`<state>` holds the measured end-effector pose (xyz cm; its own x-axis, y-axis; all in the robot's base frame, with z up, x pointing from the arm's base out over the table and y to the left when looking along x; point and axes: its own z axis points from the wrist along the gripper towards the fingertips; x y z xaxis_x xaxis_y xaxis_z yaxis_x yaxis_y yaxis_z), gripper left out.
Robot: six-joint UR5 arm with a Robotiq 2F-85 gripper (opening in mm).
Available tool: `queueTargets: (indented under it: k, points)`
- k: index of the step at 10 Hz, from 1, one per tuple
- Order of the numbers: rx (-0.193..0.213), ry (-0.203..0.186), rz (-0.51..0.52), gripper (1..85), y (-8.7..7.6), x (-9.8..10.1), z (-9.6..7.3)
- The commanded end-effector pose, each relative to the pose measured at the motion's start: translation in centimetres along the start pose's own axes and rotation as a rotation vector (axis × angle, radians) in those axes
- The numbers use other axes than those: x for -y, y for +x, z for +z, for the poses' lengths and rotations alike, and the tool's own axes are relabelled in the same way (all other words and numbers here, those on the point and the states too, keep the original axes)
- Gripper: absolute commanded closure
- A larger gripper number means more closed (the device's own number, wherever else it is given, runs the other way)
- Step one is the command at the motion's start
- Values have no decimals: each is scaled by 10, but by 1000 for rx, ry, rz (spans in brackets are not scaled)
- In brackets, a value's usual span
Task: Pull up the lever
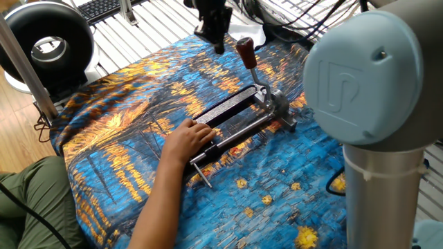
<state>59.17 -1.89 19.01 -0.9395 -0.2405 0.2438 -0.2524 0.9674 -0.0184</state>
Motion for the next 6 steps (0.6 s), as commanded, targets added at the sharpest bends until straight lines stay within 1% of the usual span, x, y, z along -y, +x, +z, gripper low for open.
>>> queueTargets:
  k: [1,3,6]
  points:
    - [-35,16,3,847,26,3,-8]
    - [-35,18,10,847,34,3,-9]
    - [-50,35,15,847,48,5,-11]
